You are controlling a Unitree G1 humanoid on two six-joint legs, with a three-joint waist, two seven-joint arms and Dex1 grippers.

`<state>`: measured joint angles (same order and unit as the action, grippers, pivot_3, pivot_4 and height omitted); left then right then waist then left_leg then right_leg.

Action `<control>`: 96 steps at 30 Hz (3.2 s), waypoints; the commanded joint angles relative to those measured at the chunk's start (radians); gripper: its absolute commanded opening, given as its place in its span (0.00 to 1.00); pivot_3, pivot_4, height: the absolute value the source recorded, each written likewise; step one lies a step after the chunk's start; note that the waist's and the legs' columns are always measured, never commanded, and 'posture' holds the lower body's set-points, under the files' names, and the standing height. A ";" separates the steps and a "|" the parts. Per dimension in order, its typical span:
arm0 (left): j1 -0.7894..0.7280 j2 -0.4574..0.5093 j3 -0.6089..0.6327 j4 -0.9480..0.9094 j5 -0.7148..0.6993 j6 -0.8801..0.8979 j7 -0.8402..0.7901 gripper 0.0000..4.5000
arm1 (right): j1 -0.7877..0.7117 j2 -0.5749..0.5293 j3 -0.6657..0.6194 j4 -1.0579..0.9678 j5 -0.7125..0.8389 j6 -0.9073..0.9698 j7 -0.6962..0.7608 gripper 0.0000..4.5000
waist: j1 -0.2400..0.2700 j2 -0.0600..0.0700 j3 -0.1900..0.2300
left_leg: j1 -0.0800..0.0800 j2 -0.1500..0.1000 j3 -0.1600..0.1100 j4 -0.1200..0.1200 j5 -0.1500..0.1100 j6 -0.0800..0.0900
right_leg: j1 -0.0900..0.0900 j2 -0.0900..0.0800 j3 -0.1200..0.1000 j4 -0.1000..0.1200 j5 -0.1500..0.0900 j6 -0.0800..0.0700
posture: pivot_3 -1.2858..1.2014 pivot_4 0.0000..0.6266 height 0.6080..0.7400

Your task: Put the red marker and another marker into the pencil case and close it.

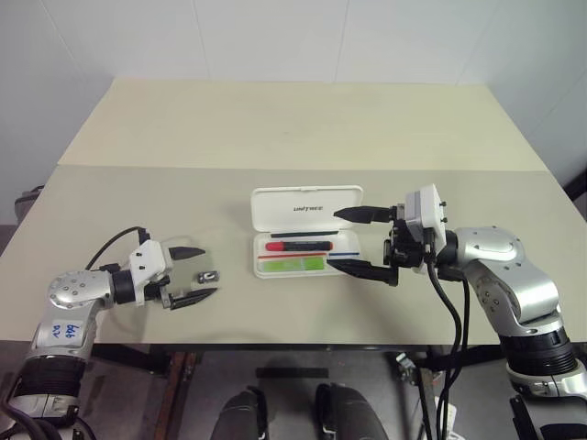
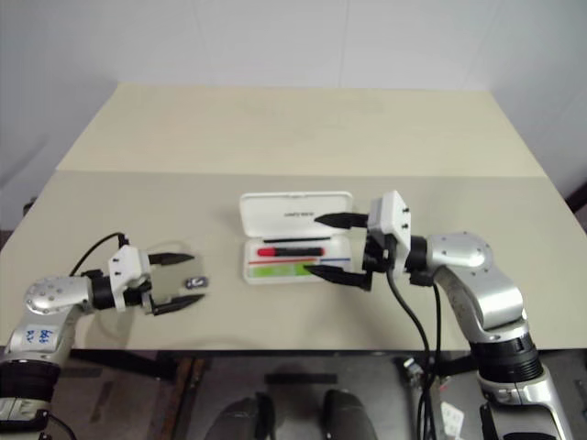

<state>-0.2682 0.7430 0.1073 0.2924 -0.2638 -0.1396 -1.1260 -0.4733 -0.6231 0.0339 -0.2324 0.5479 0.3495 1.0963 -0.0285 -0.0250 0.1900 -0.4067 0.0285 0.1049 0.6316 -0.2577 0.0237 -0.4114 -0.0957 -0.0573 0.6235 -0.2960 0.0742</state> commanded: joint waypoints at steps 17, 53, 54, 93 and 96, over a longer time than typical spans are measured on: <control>-0.008 -0.006 -0.001 0.028 0.051 -0.078 0.082 0.11 | -0.020 0.003 -0.015 -0.029 0.004 -0.014 -0.012 0.98 | 0.000 0.000 0.000 | 0.000 0.000 0.000 0.000 0.000 0.000 | 0.000 0.000 -0.001 0.000 0.000 0.000 | 0.52 0.24 1.00; -0.305 -0.166 -0.203 -0.198 -0.041 0.182 0.014 0.08 | 0.094 -0.177 -0.150 0.038 -0.018 -0.053 0.074 0.98 | 0.020 0.000 0.000 | 0.000 0.000 0.001 0.009 0.001 0.002 | 0.002 0.001 -0.003 0.005 0.000 0.001 | 0.52 0.24 1.00; -0.326 -0.182 -0.220 -0.175 -0.025 0.174 0.016 0.08 | 0.101 -0.182 -0.157 0.038 -0.020 -0.054 0.073 0.98 | 0.022 0.000 0.000 | 0.000 0.000 0.001 0.010 0.001 0.002 | 0.002 0.002 -0.003 0.005 0.000 0.001 | 0.52 0.24 1.00; -0.554 -0.518 -0.404 0.112 0.188 0.179 0.096 0.08 | 0.178 -0.168 -0.183 -0.074 -0.004 -0.011 -0.019 0.98 | 0.033 0.000 0.000 | -0.001 0.000 0.001 0.018 -0.002 0.006 | 0.004 0.002 -0.005 0.005 0.002 0.004 | 0.52 0.24 1.00; -0.564 -0.531 -0.406 0.149 0.200 0.164 0.101 0.08 | 0.190 -0.172 -0.193 -0.084 -0.001 -0.005 -0.024 0.98 | 0.034 0.000 0.000 | -0.002 0.000 0.001 0.018 -0.002 0.006 | 0.004 0.002 -0.005 0.005 0.002 0.004 | 0.52 0.24 1.00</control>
<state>-0.8033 0.2252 -0.2954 0.4387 -0.0715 0.0487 -1.0349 -0.2887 -0.7778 -0.1247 -0.2751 0.5290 0.3446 1.0793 0.0056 -0.0253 0.1901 -0.4083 0.0282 0.1063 0.6494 -0.2593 0.0302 -0.4074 -0.0940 -0.0624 0.6287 -0.2937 0.0781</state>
